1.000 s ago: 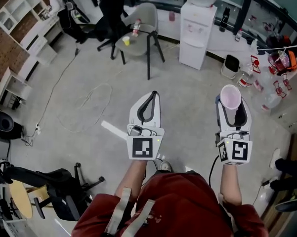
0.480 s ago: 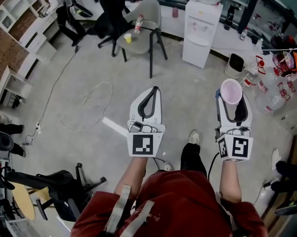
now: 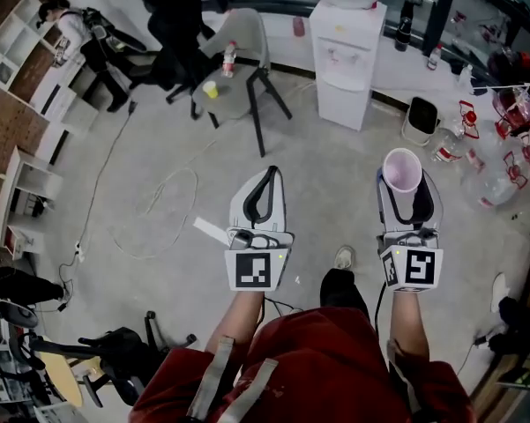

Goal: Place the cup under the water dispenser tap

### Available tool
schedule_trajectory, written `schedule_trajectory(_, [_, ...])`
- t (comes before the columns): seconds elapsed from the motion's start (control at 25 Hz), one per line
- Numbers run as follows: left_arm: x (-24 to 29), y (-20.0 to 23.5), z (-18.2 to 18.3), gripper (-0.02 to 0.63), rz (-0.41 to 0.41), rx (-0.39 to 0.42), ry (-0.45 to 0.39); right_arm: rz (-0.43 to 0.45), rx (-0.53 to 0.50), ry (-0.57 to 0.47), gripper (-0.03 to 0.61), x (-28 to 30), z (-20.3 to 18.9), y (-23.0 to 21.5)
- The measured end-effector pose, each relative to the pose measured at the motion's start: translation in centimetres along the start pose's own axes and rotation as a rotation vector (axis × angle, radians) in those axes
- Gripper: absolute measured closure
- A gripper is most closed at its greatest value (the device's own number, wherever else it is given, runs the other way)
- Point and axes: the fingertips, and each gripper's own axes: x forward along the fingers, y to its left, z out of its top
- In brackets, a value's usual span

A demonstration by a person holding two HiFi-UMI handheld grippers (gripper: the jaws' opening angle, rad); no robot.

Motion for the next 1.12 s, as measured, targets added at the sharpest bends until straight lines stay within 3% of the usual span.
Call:
schedule_trajectory(0.28, [10.6, -3.4, -1.0, 0.617, -0.026, 0.032, 0.014, 0.028, 0.022, 0.007, 0.282, 6.6, -1.4, -7.0])
schedule_trajectory(0.48, [15.9, -4.3, -2.2, 0.617, -0.032, 0.043, 0.024, 0.059, 0.028, 0.008, 0.282, 10.7, -2.0, -9.7])
schedule_trajectory(0.72, [19.3, -3.7, -4.1, 0.617, -0.016, 0.003, 0.042, 0.079, 0.031, 0.018, 0.282, 14.3, -3.2, -10.9])
schedule_trajectory(1.12, [25.0, 1.9, -10.5, 0.617, -0.015, -0.055, 0.061, 0.092, 0.021, 0.08, 0.282, 22.1, -7.6, -8.8])
